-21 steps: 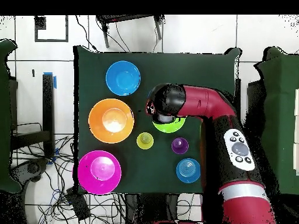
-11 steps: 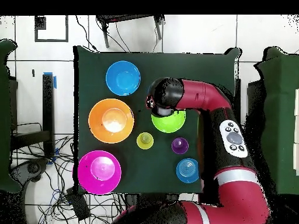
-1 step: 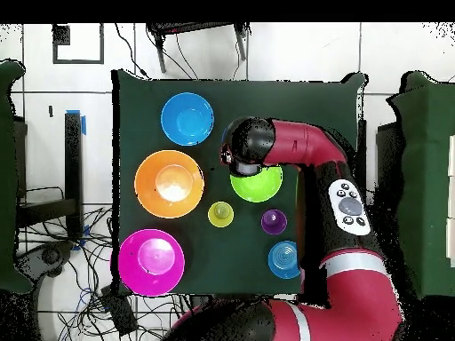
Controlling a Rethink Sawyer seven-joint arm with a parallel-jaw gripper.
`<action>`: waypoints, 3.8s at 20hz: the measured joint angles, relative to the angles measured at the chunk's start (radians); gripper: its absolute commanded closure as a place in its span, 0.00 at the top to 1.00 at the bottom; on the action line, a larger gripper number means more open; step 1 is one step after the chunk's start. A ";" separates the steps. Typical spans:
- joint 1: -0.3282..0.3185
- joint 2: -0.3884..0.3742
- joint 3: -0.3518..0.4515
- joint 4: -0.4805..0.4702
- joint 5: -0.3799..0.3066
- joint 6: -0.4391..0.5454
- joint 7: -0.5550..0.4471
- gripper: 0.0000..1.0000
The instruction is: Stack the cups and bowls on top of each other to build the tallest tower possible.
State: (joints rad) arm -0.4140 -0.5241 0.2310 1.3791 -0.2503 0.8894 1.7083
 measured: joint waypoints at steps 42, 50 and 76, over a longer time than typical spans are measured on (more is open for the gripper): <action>0.188 0.103 -0.175 -0.084 0.046 -0.095 0.008 1.00; 0.180 0.121 -0.175 -0.084 0.103 -0.112 0.008 1.00; 0.166 0.154 -0.176 -0.091 0.128 -0.217 0.008 1.00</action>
State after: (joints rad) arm -0.2475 -0.3703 0.0550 1.2880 -0.1227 0.6725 1.7165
